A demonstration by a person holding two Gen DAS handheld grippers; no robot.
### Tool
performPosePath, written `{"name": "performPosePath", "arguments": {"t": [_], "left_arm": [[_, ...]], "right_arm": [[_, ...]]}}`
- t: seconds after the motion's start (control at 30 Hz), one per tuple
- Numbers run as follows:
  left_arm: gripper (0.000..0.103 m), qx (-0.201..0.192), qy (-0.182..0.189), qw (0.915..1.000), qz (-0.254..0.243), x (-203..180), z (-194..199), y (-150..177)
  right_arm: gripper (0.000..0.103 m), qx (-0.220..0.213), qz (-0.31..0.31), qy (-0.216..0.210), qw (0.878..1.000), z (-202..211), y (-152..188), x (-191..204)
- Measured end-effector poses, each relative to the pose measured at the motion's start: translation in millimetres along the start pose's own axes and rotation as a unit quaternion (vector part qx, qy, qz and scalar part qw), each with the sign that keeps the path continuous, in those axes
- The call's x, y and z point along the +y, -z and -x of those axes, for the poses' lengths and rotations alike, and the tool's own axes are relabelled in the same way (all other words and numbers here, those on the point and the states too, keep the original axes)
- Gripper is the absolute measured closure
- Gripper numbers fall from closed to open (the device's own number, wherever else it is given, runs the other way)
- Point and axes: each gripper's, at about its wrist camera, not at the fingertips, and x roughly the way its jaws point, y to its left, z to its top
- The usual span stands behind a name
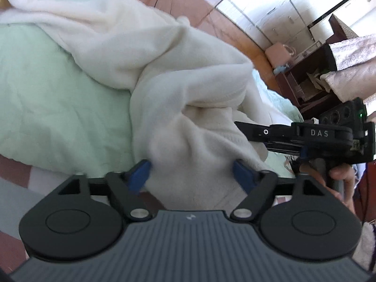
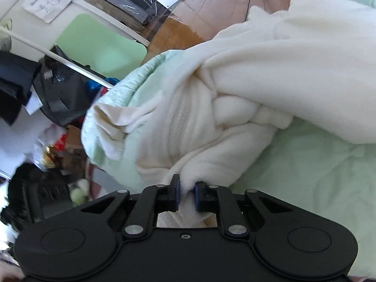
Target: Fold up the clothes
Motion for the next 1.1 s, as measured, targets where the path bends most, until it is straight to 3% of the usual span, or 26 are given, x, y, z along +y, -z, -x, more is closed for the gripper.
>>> {"name": "performPosePath", "arguments": {"t": [0.03, 0.07, 0.23, 0.3, 0.33, 0.37, 0.47, 0.57, 0.67, 0.73, 0.8, 0.87, 0.9, 0.97, 1.1], "left_arm": [[0.003, -0.01, -0.014, 0.9998, -0.012, -3, -1, 2], [0.0, -0.019, -0.03, 0.9991, -0.025, -6, -2, 4], [0.001, -0.006, 0.02, 0.9997, -0.009, -6, -8, 2], [0.022, -0.001, 0.036, 0.9993, -0.01, -4, -10, -3], [0.042, 0.001, 0.043, 0.999, -0.011, -3, -12, -5], [0.051, 0.006, 0.044, 0.999, -0.011, -4, -13, -8], [0.06, -0.002, 0.016, 0.9998, -0.007, -4, -16, -14], [0.065, -0.028, -0.045, 0.9983, -0.023, -3, -9, -21], [0.065, -0.05, -0.112, 0.9917, -0.039, 2, -4, -35], [0.065, -0.053, -0.137, 0.9883, -0.043, 11, -4, -48], [0.065, -0.052, -0.144, 0.9872, -0.045, 15, -5, -58], [0.065, -0.052, -0.146, 0.9867, -0.049, 16, -7, -63], [0.065, -0.052, -0.145, 0.9867, -0.051, 14, -8, -64], [0.065, -0.057, -0.145, 0.9866, -0.047, 15, -9, -65], [0.065, -0.064, -0.145, 0.9872, -0.011, 24, -6, -69]], "right_arm": [[0.087, 0.001, 0.012, -0.006, 1.0, 0, 0, 6], [0.087, 0.002, 0.024, -0.013, 1.0, 0, 1, 12], [0.087, -0.004, 0.064, -0.037, 0.997, 9, -1, 25], [0.087, -0.007, 0.078, -0.046, 0.996, 13, -2, 27], [0.088, -0.008, 0.079, -0.044, 0.996, 14, -3, 25], [0.088, -0.01, 0.077, -0.038, 0.996, 14, -3, 22], [0.086, -0.018, 0.044, -0.028, 0.998, 16, -5, 5], [0.083, -0.034, -0.003, -0.022, 0.999, 21, -5, -16], [0.07, -0.036, -0.024, 0.015, 0.999, 28, -2, -36], [0.07, -0.035, -0.021, 0.052, 0.998, 28, -1, -46], [0.07, -0.042, -0.01, 0.096, 0.994, 25, -1, -51], [0.068, -0.044, 0.008, 0.113, 0.993, 19, 2, -51], [0.064, -0.043, 0.019, 0.117, 0.992, 14, 2, -46], [0.038, -0.042, 0.04, 0.123, 0.991, 5, 3, -37], [0.035, -0.039, 0.083, 0.136, 0.986, -15, 6, -19]]}}
